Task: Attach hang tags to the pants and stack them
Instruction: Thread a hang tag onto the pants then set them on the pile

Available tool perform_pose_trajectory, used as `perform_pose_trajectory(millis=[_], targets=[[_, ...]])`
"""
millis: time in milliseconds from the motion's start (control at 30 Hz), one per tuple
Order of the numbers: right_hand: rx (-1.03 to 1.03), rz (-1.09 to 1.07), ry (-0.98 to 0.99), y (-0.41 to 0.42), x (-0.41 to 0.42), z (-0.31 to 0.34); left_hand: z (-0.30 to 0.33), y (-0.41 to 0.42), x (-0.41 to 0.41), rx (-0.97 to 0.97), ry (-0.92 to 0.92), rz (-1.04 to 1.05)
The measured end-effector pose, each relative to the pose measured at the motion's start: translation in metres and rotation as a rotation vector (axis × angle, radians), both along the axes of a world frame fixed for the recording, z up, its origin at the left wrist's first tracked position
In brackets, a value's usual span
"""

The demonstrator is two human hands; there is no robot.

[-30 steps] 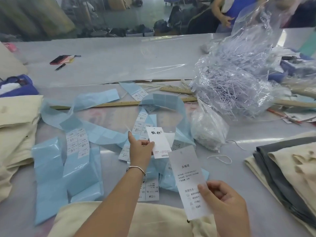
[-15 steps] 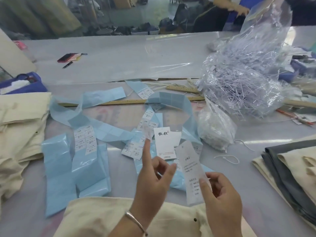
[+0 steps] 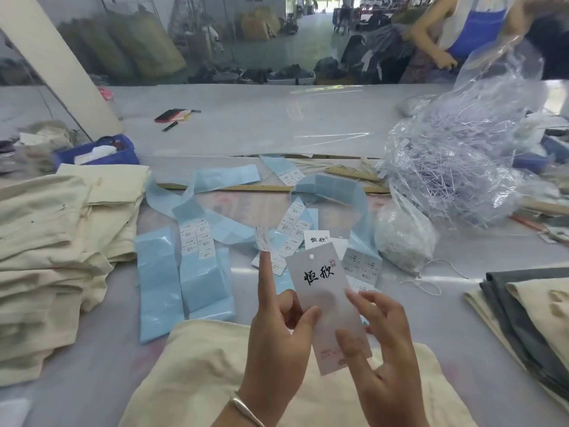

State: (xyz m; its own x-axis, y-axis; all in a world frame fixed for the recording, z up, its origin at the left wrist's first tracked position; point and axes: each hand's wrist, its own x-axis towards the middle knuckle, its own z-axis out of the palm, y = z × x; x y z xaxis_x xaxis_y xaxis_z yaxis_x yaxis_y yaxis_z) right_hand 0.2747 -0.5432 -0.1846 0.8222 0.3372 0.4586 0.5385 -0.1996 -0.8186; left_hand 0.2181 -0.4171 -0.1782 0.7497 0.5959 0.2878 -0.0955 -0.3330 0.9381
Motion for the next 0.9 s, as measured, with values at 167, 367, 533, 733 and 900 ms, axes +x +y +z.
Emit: perform_pose_trajectory(millis=[167,367,533,733,900], targets=[[0.274,0.288,0.661,-0.01,-0.003,0.028,0.008,-0.005,-0.027,-0.034,-0.021,-0.073],[0.061,0.071,0.397,-0.012,-0.021,0.042,0.02,-0.016,-0.043,0.05,-0.059,0.018],[-0.065,0.356,0.356,-0.017,-0.034,0.055,0.04,-0.037,-0.047,-0.142,-0.106,-0.16],[0.2,0.713,0.66,-0.039,-0.036,0.069,0.055,-0.044,-0.057,-0.489,-0.146,-0.302],[0.242,0.725,0.679,-0.046,-0.039,0.069,0.058,-0.056,-0.067,-0.58,-0.207,-0.364]])
